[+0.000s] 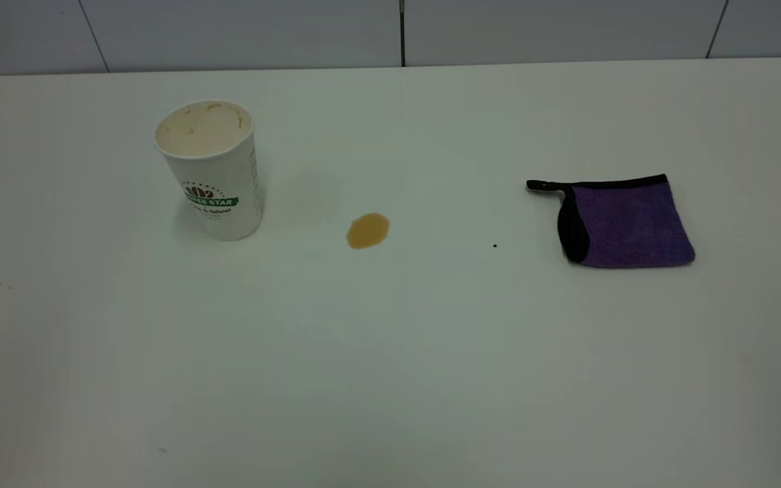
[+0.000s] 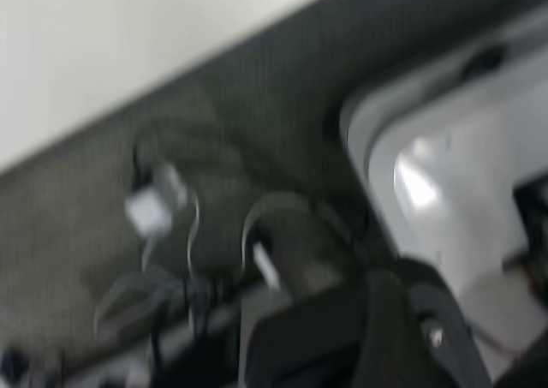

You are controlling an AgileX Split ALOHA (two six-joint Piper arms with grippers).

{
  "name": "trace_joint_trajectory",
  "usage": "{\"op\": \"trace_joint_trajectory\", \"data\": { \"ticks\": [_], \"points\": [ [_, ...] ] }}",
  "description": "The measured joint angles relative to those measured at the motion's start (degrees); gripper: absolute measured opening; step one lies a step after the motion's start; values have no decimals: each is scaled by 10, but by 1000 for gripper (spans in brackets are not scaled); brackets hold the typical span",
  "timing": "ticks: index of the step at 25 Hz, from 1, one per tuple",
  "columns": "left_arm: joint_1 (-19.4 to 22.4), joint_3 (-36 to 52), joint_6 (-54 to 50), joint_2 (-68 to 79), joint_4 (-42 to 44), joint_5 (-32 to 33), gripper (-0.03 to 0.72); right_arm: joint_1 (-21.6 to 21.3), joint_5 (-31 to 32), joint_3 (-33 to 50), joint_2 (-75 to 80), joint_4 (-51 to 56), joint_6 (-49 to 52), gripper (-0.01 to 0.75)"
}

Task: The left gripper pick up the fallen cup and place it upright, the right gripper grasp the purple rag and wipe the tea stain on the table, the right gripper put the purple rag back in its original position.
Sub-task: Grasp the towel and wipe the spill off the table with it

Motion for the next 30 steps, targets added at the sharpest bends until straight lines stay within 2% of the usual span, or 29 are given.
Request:
{"op": "trace_joint_trajectory", "data": {
  "ticks": [7,9,11,16,19,30],
  "points": [
    [1,1,0,-185,0,5,470,0,0,0,0,0,0,299],
    [13,1,0,-246,0,9,470,0,0,0,0,0,0,299],
    [42,1,0,-300,0,12,470,0,0,0,0,0,0,299],
    [155,1,1,-426,0,20,470,0,0,0,0,0,0,299],
    [195,1,1,-460,0,29,470,0,0,0,0,0,0,299],
    [207,1,1,-461,0,29,470,0,0,0,0,0,0,299]
  ]
}}
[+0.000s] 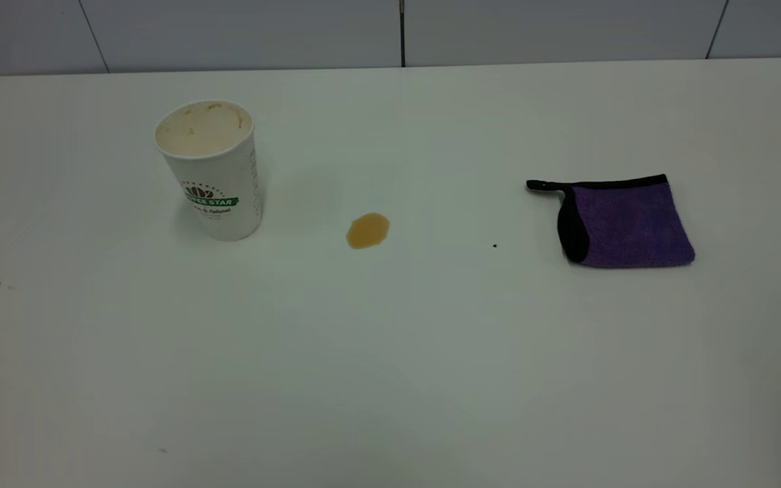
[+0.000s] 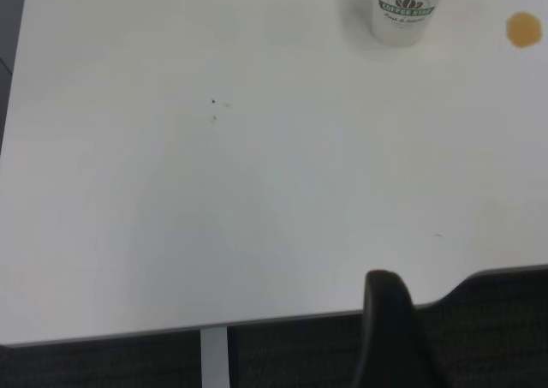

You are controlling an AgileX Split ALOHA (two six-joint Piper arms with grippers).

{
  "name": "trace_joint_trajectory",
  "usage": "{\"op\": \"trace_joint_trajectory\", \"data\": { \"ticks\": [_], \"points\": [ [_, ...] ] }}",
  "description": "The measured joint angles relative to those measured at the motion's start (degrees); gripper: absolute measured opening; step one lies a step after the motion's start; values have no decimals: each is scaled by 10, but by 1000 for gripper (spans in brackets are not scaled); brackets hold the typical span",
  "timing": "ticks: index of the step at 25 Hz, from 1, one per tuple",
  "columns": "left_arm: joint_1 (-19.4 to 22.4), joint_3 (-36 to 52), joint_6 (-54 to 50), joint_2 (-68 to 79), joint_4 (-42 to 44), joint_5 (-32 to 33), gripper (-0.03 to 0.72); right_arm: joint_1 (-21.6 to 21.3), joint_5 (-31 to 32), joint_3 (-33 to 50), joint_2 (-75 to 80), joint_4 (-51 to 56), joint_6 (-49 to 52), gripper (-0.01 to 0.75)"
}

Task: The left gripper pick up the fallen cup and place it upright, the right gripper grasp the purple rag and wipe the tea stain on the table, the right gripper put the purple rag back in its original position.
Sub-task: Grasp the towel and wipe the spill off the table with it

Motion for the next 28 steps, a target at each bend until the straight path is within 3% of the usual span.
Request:
{"op": "trace_joint_trajectory", "data": {
  "ticks": [22,25,28],
  "points": [
    [0,0,-1,-1,0,0,470,0,0,0,4,36,1,304],
    [0,0,-1,-1,0,0,470,0,-1,0,44,51,-10,344],
    [0,0,-1,-1,0,0,470,0,-11,-6,126,76,-46,434]
  ]
}}
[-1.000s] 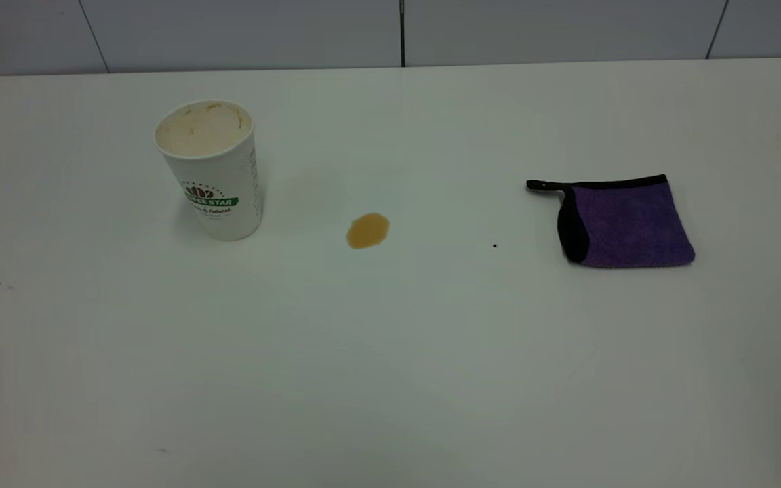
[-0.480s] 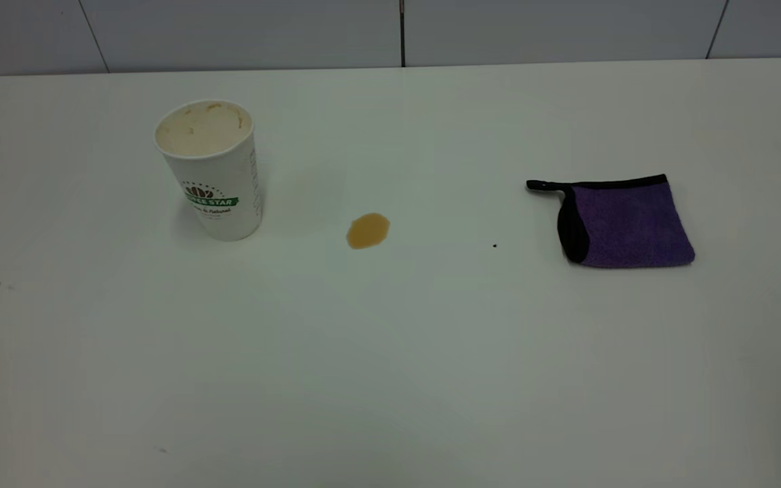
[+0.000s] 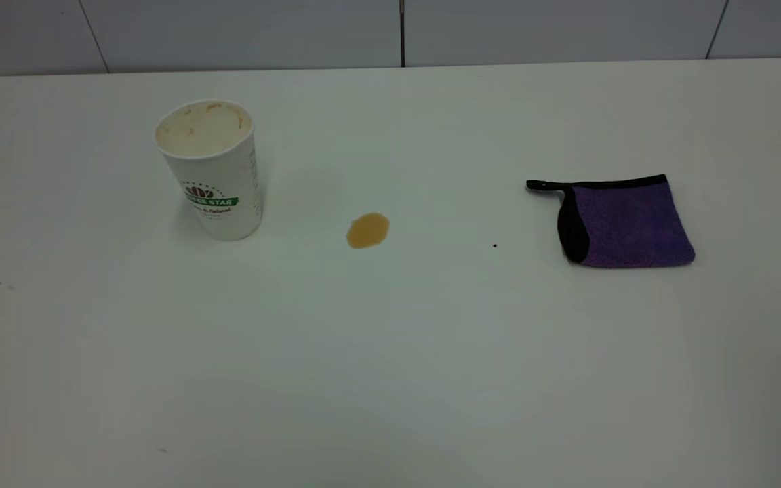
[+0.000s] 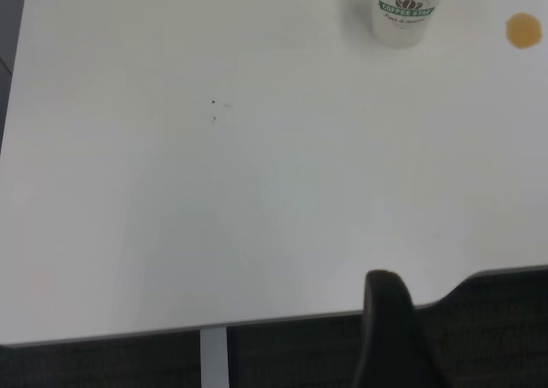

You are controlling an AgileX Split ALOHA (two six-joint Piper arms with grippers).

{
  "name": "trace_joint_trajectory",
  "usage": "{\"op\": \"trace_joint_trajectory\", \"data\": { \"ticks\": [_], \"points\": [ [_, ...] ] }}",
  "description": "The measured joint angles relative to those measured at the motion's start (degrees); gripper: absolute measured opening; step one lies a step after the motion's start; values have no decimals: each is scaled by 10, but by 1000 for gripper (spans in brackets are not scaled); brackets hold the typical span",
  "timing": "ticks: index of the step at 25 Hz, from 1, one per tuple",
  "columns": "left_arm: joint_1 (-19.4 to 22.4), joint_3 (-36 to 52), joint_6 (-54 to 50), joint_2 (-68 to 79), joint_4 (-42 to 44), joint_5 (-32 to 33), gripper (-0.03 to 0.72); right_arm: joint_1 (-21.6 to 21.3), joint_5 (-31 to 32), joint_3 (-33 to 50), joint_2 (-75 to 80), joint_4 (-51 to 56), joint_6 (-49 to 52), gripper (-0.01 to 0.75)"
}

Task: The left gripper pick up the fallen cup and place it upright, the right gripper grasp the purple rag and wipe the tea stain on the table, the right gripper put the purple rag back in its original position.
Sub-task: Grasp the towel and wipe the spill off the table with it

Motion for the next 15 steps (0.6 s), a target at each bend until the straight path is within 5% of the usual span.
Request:
{"op": "trace_joint_trajectory", "data": {
  "ticks": [5,10,15],
  "points": [
    [0,0,0,0,0,0,470,0,-107,-10,180,65,-97,554],
    [0,0,0,0,0,0,470,0,-253,-12,372,144,-248,572],
    [0,0,0,0,0,0,470,0,-330,-67,580,231,-384,573]
  ]
}}
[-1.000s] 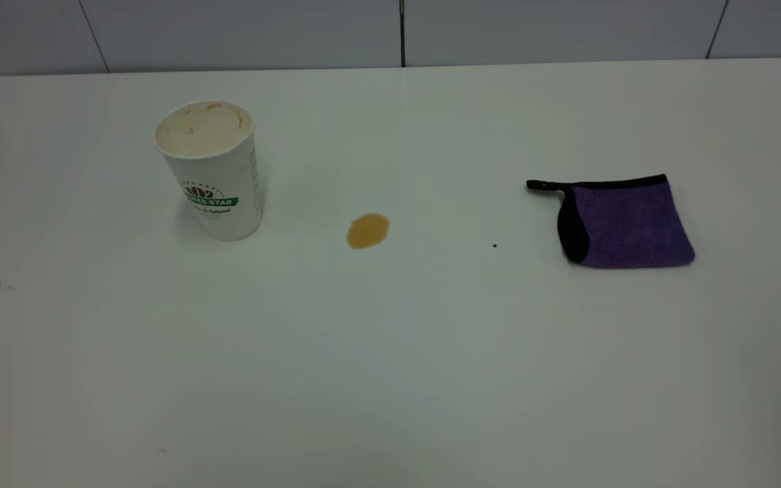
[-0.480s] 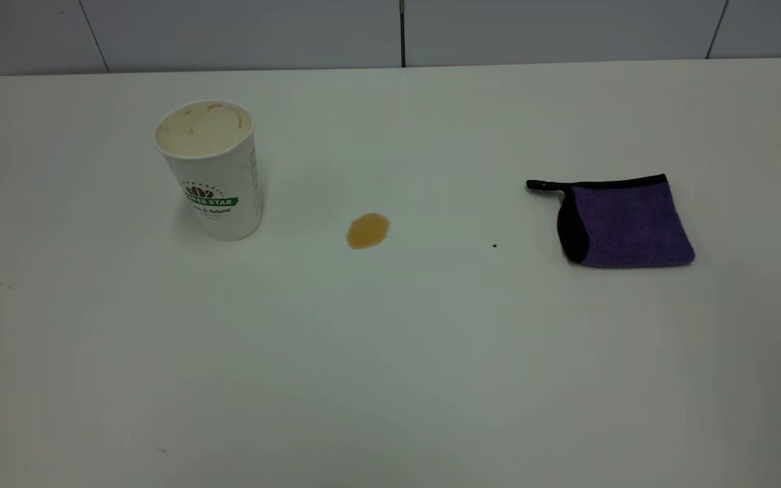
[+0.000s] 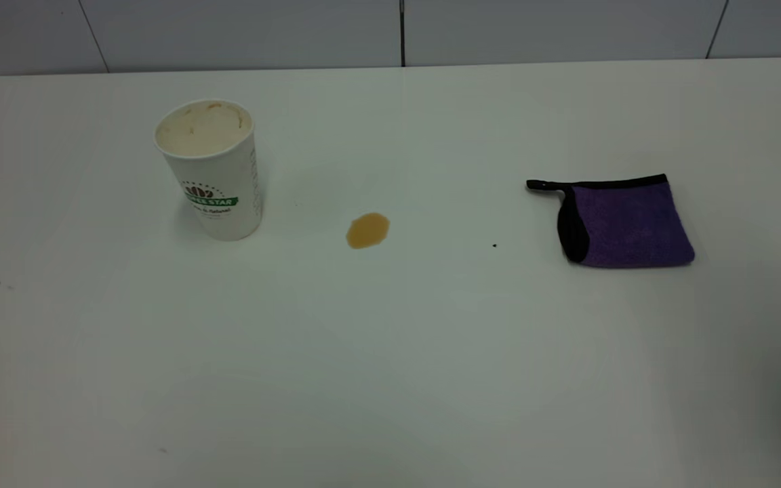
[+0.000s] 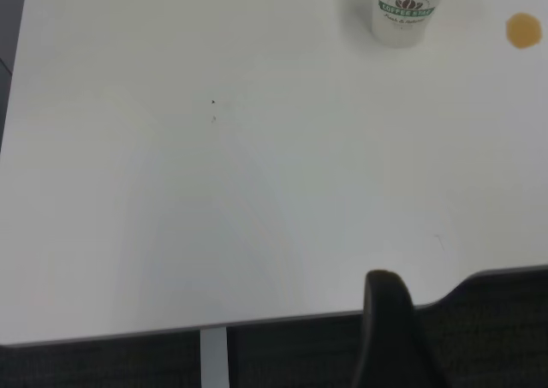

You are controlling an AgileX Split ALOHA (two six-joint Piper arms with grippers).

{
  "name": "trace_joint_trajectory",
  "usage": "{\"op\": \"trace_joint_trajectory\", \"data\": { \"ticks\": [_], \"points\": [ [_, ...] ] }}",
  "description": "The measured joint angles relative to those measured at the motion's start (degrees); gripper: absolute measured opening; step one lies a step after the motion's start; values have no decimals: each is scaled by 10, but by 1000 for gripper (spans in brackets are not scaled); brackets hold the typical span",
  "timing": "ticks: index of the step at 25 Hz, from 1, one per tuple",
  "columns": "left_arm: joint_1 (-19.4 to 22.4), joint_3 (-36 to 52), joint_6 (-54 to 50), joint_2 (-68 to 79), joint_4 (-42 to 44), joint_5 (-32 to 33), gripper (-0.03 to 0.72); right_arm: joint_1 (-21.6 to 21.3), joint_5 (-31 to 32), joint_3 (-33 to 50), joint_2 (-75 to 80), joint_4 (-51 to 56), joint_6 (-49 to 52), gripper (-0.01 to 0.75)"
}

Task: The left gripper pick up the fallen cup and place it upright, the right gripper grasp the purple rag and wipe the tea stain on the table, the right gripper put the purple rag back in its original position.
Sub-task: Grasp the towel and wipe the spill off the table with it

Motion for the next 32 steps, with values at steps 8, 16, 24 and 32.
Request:
{"op": "trace_joint_trajectory", "data": {
  "ticks": [8,16,24,32],
  "points": [
    [0,0,1,0,0,0,470,0,-78,-151,304,32,-39,575],
    [0,0,1,0,0,0,470,8,-98,-314,515,28,-41,575],
    [0,0,1,0,0,0,470,36,-123,-424,635,-39,-41,575],
    [0,0,1,0,0,0,470,48,-151,-449,703,-71,-18,575]
  ]
}}
